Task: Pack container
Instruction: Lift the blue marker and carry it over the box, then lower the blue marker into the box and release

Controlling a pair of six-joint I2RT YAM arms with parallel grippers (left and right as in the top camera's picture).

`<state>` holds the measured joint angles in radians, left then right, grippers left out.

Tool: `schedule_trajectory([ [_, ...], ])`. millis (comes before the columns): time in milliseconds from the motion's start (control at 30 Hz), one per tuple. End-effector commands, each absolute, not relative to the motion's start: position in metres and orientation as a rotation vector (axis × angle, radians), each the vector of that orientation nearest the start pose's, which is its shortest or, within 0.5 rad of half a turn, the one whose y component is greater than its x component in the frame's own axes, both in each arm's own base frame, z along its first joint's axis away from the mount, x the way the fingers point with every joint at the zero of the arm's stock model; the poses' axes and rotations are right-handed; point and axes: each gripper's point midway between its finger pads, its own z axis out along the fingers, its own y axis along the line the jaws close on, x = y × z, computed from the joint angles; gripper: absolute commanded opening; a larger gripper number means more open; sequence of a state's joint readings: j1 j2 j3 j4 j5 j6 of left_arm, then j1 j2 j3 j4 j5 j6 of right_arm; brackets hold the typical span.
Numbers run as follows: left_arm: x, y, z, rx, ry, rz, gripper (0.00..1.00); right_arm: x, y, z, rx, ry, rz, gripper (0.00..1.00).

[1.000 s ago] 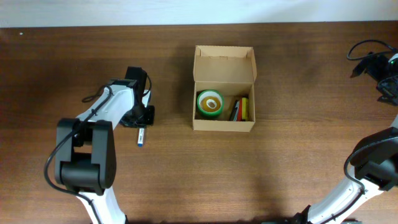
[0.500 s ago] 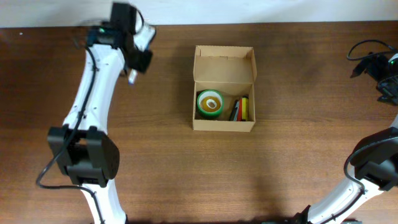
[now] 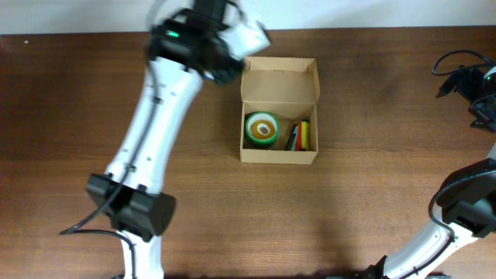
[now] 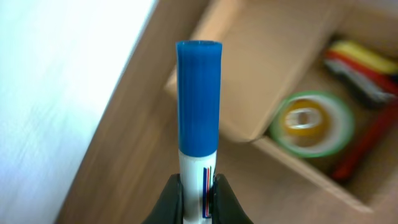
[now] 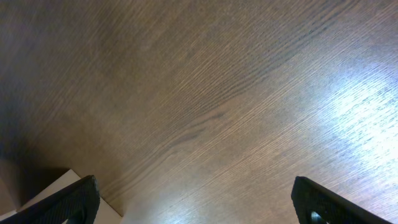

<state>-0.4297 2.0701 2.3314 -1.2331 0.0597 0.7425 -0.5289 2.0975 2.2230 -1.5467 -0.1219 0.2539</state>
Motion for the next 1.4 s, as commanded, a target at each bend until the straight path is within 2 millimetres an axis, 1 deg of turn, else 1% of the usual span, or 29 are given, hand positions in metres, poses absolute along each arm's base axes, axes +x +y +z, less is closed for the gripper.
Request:
schedule_trajectory([
  [0,0.435,-0.255,0.260,1.605,1.993,0.010,0.01,0.374,-0.195,0.191,1.121,2.759,0.148,0.99],
  [67,0.418,-0.270,0.247,1.713,1.975,-0.017,0.01,0.375,-0.195,0.191,1.121,2.759,0.148,0.99],
  [167,0.400,-0.284,0.227,1.826,1.972,-0.065,0.02,0.374,-0.195,0.191,1.122,2.759,0.148,0.99],
  [267,0.390,-0.292,0.213,1.884,1.988,-0.086,0.02,0.374,-0.195,0.191,1.122,2.761,0.149,0.99],
  [433,0.370,-0.305,0.178,2.006,2.039,-0.124,0.03,0.374,-0.195,0.191,1.123,2.763,0.150,0.99],
  [533,0.364,-0.315,0.161,2.055,2.044,-0.134,0.02,0.374,-0.195,0.191,1.123,2.763,0.150,0.99],
  [700,0.358,-0.331,0.137,2.101,2.055,-0.139,0.01,0.374,-0.194,0.191,1.123,2.762,0.155,0.99],
  [800,0.359,-0.331,0.127,2.086,2.098,-0.087,0.01,0.374,-0.194,0.191,1.123,2.763,0.155,0.99],
  [900,0.358,-0.332,0.115,2.094,2.115,-0.076,0.01,0.374,-0.194,0.191,1.123,2.763,0.155,0.99],
  [1100,0.355,-0.318,0.084,2.134,2.176,-0.012,0.01,0.374,-0.194,0.191,1.123,2.763,0.155,0.99],
  [1200,0.351,-0.313,0.071,2.154,2.197,-0.006,0.01,0.374,-0.194,0.191,1.123,2.763,0.155,0.99],
  [1367,0.346,-0.308,0.055,2.174,2.220,-0.008,0.01,0.374,-0.194,0.191,1.123,2.763,0.154,0.99],
])
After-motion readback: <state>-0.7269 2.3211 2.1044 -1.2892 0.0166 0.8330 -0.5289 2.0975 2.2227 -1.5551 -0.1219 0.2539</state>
